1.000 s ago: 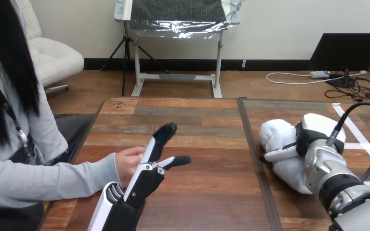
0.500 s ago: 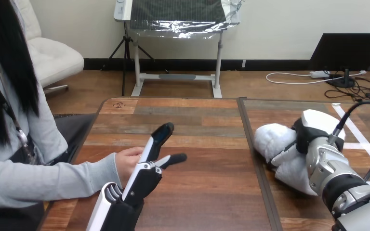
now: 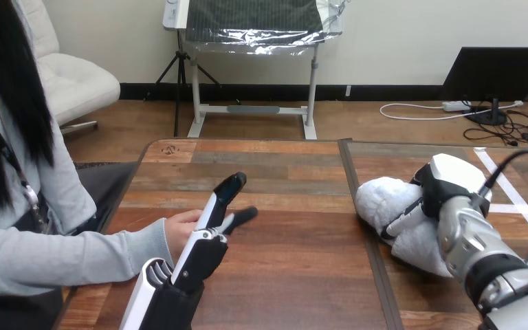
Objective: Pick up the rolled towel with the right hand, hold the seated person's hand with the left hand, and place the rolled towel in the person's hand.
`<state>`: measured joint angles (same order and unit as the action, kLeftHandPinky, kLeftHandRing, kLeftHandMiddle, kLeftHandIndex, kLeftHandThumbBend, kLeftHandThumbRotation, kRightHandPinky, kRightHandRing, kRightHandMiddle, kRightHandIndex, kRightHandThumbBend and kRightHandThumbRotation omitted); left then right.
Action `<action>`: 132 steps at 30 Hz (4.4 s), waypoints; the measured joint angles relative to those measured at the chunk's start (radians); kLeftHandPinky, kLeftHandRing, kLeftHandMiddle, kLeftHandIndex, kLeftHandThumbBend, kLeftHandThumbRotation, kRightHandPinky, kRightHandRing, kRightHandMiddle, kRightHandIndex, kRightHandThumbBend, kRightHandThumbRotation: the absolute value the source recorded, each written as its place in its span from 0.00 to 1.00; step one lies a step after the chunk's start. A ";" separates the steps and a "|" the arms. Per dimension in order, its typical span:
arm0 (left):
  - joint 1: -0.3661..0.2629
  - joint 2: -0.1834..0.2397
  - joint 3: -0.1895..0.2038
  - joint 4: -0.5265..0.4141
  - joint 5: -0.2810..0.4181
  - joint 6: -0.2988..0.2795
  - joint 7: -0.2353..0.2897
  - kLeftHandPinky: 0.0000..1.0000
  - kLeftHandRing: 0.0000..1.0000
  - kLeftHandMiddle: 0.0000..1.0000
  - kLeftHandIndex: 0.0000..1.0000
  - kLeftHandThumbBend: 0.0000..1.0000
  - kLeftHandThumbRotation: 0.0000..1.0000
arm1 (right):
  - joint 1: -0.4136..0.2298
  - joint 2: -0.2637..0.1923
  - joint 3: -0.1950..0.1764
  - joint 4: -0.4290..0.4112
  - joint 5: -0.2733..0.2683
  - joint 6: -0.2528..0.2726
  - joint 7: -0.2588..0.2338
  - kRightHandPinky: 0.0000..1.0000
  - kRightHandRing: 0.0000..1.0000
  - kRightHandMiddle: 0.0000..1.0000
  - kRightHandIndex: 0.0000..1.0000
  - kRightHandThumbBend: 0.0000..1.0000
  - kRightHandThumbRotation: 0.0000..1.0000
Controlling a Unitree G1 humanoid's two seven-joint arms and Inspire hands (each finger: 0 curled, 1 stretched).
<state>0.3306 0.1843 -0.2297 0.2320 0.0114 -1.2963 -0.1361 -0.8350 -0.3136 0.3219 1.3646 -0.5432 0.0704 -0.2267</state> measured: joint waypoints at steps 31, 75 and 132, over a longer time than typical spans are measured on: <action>-0.057 -0.007 0.065 0.027 0.041 -0.025 -0.010 0.82 0.96 1.00 0.96 1.00 0.66 | 0.100 0.016 -0.177 0.000 0.197 -0.332 -0.047 0.34 0.40 0.50 0.47 0.83 0.00; -0.028 0.014 0.372 -0.082 0.439 0.153 0.086 0.80 0.92 0.95 0.91 1.00 0.28 | 0.117 0.059 -0.244 0.000 0.277 -0.598 -0.012 0.27 0.32 0.46 0.46 0.78 0.00; -0.169 0.322 0.447 -0.001 0.557 0.443 0.212 0.82 0.91 0.91 0.91 1.00 0.16 | 0.176 0.091 -0.291 0.000 0.298 -0.775 -0.055 0.27 0.32 0.43 0.47 0.78 0.00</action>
<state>0.1617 0.5066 0.2175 0.2312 0.5684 -0.8529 0.0756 -0.6587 -0.2227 0.0313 1.3644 -0.2453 -0.7045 -0.2818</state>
